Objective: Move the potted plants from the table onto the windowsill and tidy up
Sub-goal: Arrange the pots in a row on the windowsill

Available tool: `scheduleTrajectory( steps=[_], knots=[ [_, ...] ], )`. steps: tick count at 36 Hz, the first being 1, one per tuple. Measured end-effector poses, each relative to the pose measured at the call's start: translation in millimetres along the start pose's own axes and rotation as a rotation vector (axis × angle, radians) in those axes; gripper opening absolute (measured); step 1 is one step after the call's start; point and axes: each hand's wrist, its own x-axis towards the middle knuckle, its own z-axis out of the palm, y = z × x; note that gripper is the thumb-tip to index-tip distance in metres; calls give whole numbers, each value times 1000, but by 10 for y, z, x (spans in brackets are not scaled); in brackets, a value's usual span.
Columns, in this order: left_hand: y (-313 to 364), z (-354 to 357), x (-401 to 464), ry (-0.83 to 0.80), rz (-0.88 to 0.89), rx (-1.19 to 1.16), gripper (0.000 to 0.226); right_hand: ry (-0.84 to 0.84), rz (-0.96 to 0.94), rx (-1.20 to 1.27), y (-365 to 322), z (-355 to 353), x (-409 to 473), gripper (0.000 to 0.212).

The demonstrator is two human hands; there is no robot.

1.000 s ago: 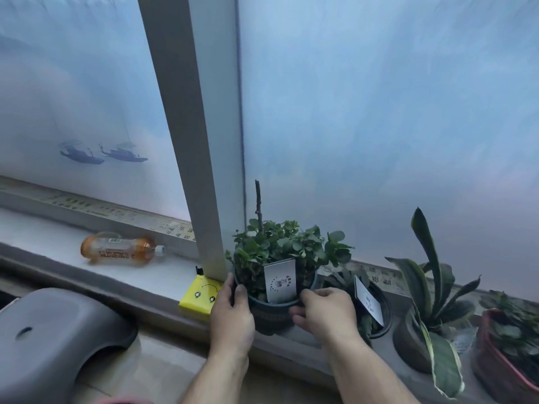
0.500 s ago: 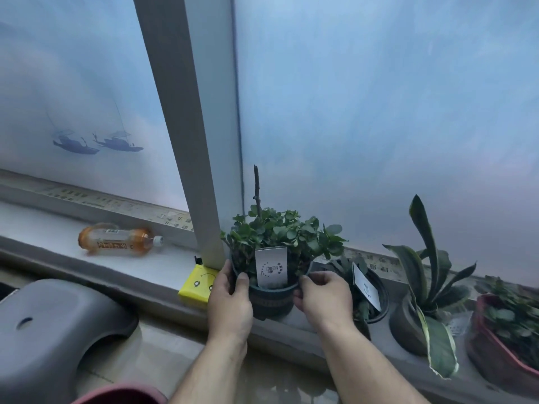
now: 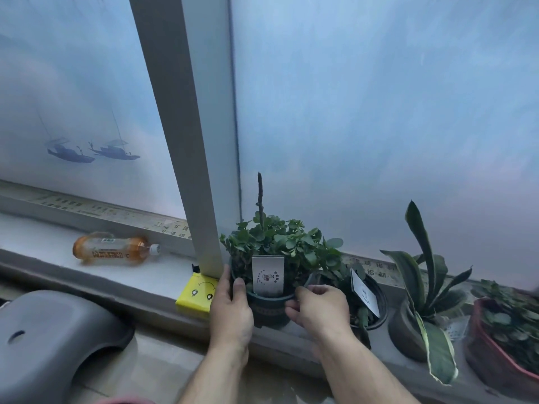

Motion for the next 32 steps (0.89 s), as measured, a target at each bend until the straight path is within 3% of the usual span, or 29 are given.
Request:
scheduleTrajectory(
  steps=[10, 13, 16, 21, 28, 32],
  knots=[
    [119, 13, -124, 14, -49, 25, 41, -17, -12, 22, 14, -17, -49, 3],
    [241, 53, -263, 143, -89, 4, 44, -20, -33, -16, 24, -121, -131, 4],
    [331, 137, -525, 263, -171, -32, 28, -1, -72, -60, 1, -255, -211, 4],
    [266, 473, -988, 94, -288, 13, 15, 20, -136, -121, -124, -600, -288, 8],
    [92, 912, -1211, -78, -288, 182, 26, 290, -285, -325, -188, -1269, -140, 8],
    [-9, 1069, -1225, -120, -242, 268, 32, 213, -235, -452, -153, -1350, -36, 40]
  ],
)
